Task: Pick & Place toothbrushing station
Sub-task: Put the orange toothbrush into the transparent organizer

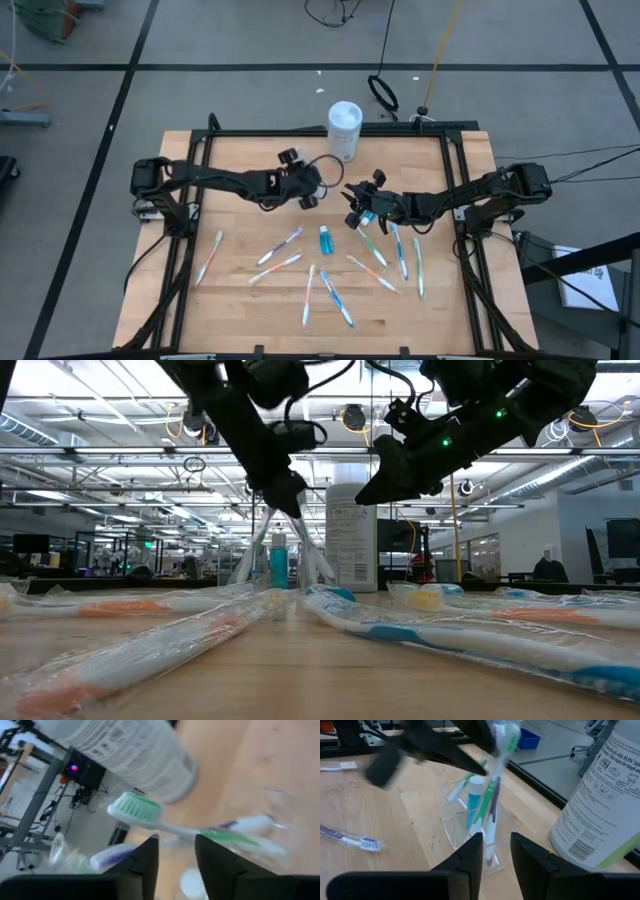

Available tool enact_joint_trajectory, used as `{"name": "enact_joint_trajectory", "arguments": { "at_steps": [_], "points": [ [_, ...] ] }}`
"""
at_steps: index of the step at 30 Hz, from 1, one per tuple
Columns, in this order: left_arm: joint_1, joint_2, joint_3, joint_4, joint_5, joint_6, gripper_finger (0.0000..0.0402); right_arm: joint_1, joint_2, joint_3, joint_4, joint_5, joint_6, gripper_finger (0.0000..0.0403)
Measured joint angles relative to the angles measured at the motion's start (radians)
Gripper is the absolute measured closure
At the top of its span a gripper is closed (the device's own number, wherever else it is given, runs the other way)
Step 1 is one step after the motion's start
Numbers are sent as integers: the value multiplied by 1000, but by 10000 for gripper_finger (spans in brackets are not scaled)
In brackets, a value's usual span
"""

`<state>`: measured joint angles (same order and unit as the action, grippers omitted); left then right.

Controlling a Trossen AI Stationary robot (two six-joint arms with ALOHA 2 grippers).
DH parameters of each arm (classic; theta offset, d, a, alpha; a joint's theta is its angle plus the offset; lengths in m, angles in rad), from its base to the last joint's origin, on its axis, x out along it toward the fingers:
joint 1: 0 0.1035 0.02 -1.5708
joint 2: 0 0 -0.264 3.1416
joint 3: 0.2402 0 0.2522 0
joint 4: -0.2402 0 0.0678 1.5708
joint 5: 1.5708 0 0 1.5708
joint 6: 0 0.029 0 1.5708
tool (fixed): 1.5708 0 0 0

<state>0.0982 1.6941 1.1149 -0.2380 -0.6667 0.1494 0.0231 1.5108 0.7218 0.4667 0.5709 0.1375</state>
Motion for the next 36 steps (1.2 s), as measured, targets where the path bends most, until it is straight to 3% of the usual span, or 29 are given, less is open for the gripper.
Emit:
{"name": "enact_joint_trajectory", "arguments": {
  "at_steps": [7, 12, 15, 20, 26, 32, 36],
  "points": [
    [-97, -82, 120, -408, -2, -97, 232, 0, 0, 0, -1, 0, 0, 312],
    [-146, -152, 172, -727, 61, -242, 231, 0, 0, 0, -1, 0, 0, 312],
    [-173, -205, 180, -911, 133, -371, 231, 0, 0, 0, -6, 0, 0, 312],
    [-223, -255, 162, -1157, 361, -626, 231, 0, 0, 0, -7, 0, 0, 312],
    [-345, -271, 28, -1235, 602, -806, 231, 0, 0, 0, -7, 0, 0, 312],
    [-441, -270, -234, -1132, 915, -941, 231, 0, 0, 0, -11, 0, 0, 312],
    [-462, -269, -357, -1007, 926, -985, 231, 0, 0, 0, -11, 0, 0, 312]
  ]
}}
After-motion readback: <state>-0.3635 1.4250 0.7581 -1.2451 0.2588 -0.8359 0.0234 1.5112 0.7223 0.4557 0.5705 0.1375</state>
